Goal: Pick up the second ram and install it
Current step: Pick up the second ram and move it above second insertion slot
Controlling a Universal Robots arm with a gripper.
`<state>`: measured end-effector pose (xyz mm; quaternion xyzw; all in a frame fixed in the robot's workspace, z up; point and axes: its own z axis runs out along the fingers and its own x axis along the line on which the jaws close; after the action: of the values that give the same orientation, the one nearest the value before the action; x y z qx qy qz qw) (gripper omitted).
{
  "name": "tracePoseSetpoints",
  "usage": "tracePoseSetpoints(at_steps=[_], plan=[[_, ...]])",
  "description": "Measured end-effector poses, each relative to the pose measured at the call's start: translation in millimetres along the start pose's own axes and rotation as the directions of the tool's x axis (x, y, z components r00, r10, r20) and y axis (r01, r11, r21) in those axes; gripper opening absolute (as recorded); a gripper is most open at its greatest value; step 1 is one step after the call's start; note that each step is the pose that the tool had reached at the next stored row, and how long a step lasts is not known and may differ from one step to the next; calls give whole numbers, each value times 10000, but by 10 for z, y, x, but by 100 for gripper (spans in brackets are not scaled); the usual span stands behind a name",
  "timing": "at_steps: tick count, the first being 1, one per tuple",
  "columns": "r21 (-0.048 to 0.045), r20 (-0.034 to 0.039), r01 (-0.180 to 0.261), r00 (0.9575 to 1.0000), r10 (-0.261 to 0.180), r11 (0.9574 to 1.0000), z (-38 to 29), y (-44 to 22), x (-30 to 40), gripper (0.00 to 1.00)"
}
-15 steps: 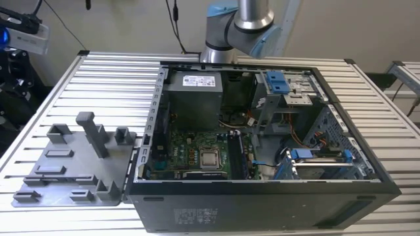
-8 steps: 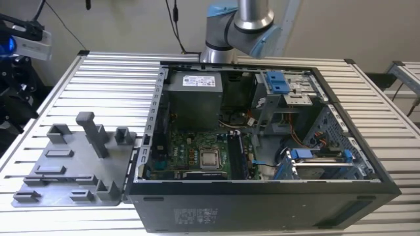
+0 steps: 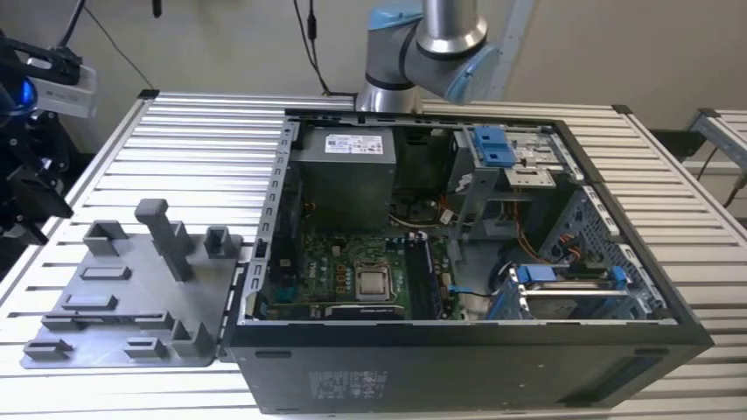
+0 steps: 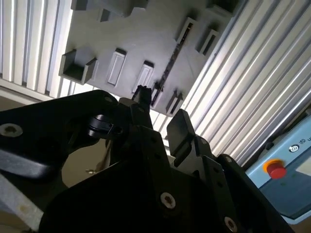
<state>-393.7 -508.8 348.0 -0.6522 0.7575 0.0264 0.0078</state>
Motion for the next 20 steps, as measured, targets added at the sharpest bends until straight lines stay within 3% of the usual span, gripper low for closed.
tracePoseSetpoints(at_steps=[20], plan=[[-5,-4,111,9999,-111,9999,111,-3,5,42]])
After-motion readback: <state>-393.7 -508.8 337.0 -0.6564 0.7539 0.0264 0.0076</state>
